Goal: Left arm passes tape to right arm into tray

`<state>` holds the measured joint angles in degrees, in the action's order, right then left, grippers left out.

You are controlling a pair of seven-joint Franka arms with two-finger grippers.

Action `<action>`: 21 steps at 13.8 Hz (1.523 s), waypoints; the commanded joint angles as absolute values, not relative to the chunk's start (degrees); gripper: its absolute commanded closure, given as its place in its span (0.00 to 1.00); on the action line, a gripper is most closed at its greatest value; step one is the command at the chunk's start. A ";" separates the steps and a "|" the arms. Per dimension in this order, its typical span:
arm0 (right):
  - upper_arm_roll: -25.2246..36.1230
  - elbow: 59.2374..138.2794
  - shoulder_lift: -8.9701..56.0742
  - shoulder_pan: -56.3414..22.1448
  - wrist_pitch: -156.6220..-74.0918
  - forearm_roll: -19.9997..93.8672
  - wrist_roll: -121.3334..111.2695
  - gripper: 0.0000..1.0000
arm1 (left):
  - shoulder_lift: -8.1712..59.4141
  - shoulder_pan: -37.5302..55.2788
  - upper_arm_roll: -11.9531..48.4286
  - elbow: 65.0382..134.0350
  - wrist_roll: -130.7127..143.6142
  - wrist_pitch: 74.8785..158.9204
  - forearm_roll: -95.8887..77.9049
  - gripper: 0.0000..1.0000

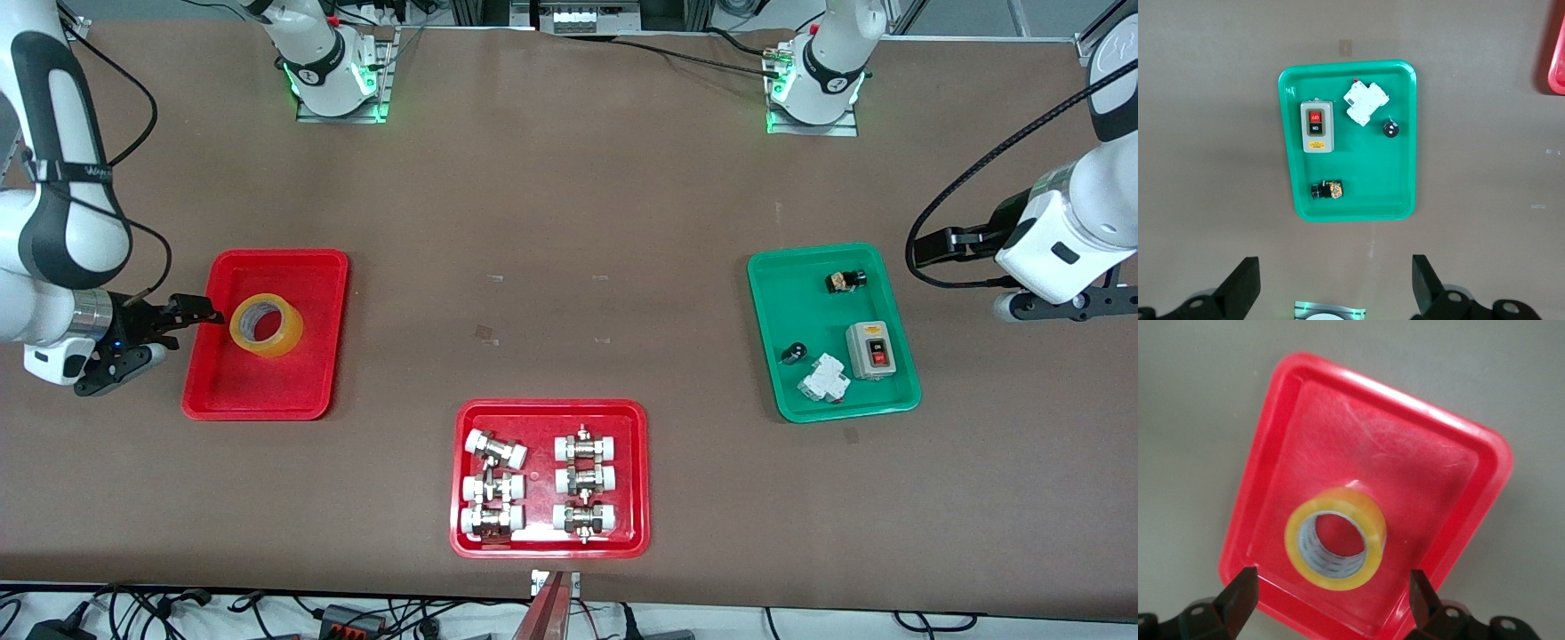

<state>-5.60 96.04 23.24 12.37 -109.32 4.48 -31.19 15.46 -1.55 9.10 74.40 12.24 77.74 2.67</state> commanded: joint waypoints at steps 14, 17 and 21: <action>-5.10 86.05 3.60 0.97 -86.83 -0.09 8.88 0.00 | 14.15 -0.79 9.93 75.32 19.16 79.98 3.08 0.00; -4.92 86.75 3.26 1.40 -87.36 0.44 8.79 0.00 | 14.15 -0.70 10.19 75.32 19.25 80.51 3.08 0.00; -5.01 87.10 2.63 1.23 -88.59 0.17 8.00 0.00 | 14.15 -0.70 10.55 75.41 19.25 81.03 3.16 0.00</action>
